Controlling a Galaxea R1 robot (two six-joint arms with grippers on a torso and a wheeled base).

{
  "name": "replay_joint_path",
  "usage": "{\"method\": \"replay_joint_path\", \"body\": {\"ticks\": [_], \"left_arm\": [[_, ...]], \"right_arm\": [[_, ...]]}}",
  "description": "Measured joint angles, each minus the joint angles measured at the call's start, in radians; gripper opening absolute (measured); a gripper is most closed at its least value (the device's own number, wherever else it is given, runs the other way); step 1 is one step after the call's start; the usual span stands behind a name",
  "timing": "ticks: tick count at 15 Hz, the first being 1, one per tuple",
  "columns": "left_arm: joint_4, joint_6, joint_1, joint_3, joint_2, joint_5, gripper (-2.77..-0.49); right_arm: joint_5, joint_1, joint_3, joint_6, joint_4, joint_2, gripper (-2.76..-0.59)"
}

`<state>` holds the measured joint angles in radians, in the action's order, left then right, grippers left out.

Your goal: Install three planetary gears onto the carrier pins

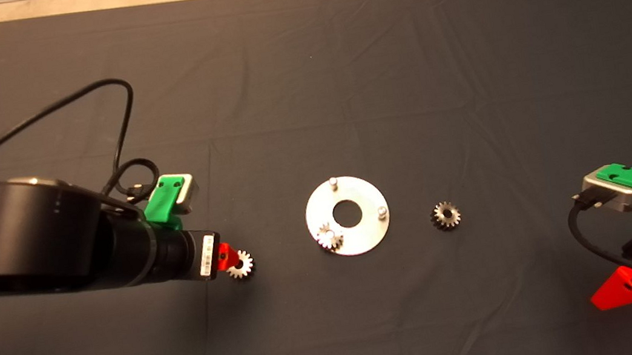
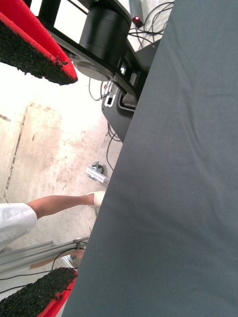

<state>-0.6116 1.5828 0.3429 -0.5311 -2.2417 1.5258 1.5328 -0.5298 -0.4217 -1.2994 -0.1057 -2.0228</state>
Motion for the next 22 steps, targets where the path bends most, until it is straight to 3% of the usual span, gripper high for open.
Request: {"method": "replay_joint_path", "body": {"ticks": [2, 9, 12, 18, 22], "left_arm": [[-0.027, 0.007, -0.018, -0.001, 0.006, 0.0, -0.64], [-0.088, 0.034, -0.052, -0.012, 0.003, 0.0, -0.64], [-0.143, 0.062, -0.072, -0.012, 0.003, 0.0, -0.64], [-0.208, 0.095, -0.108, -0.013, 0.003, 0.0, -0.64], [-0.228, 0.098, -0.141, -0.019, 0.002, 0.0, -0.64]], "right_arm": [[-0.001, 0.0, 0.0, 0.0, 0.0, 0.0, -0.61], [-0.001, 0.0, 0.0, 0.0, 0.0, 0.001, -0.61], [0.0, 0.0, 0.0, 0.0, 0.0, 0.001, -0.61], [0.0, 0.0, 0.0, 0.0, 0.0, 0.001, -0.61], [-0.001, 0.0, 0.0, 0.0, 0.0, 0.0, -0.61]]}}
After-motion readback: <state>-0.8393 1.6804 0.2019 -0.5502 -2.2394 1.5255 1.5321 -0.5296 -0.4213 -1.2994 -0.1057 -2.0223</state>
